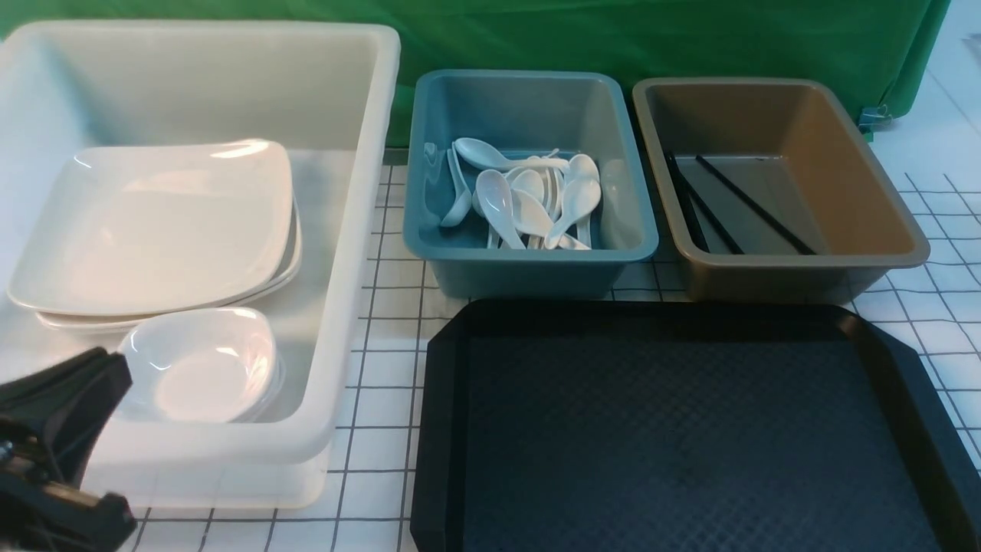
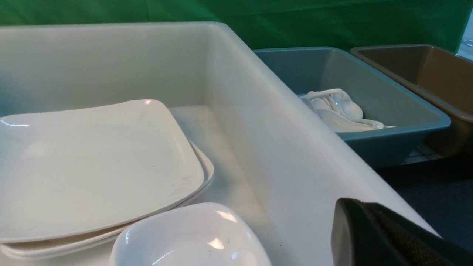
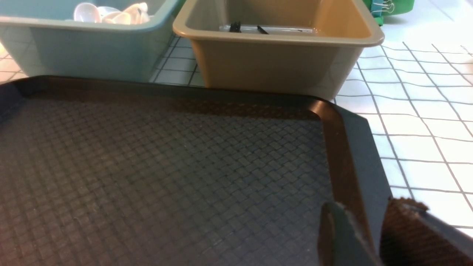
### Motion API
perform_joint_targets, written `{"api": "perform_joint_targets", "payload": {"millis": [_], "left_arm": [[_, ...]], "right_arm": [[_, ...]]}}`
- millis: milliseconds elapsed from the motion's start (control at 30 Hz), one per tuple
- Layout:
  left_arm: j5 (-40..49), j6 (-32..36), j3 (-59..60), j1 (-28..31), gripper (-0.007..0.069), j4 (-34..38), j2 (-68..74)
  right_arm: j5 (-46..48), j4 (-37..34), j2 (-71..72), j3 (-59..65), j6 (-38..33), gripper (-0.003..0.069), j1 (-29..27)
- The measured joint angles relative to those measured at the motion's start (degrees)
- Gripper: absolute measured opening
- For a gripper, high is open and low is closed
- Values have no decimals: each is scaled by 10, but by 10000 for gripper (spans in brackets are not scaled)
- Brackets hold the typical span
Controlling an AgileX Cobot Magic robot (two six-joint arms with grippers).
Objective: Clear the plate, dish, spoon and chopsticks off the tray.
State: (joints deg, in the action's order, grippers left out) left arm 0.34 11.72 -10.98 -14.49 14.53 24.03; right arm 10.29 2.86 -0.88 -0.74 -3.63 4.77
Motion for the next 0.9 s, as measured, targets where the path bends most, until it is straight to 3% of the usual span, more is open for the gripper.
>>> {"api": "perform_joint_targets", "payload": {"millis": [133, 200, 300, 467, 900], "left_arm": [[-3, -73, 39, 25, 19, -85, -61], [12, -170, 64, 69, 19, -160, -120], [36, -210, 83, 128, 19, -179, -174], [57, -224, 112, 177, 20, -182, -226], [131, -224, 113, 179, 20, -179, -241]], "right_arm": [[0, 0, 0, 0, 0, 241, 0], [0, 0, 0, 0, 0, 241, 0], [0, 0, 0, 0, 0, 241, 0], [0, 0, 0, 0, 0, 241, 0], [0, 0, 0, 0, 0, 241, 0]]}}
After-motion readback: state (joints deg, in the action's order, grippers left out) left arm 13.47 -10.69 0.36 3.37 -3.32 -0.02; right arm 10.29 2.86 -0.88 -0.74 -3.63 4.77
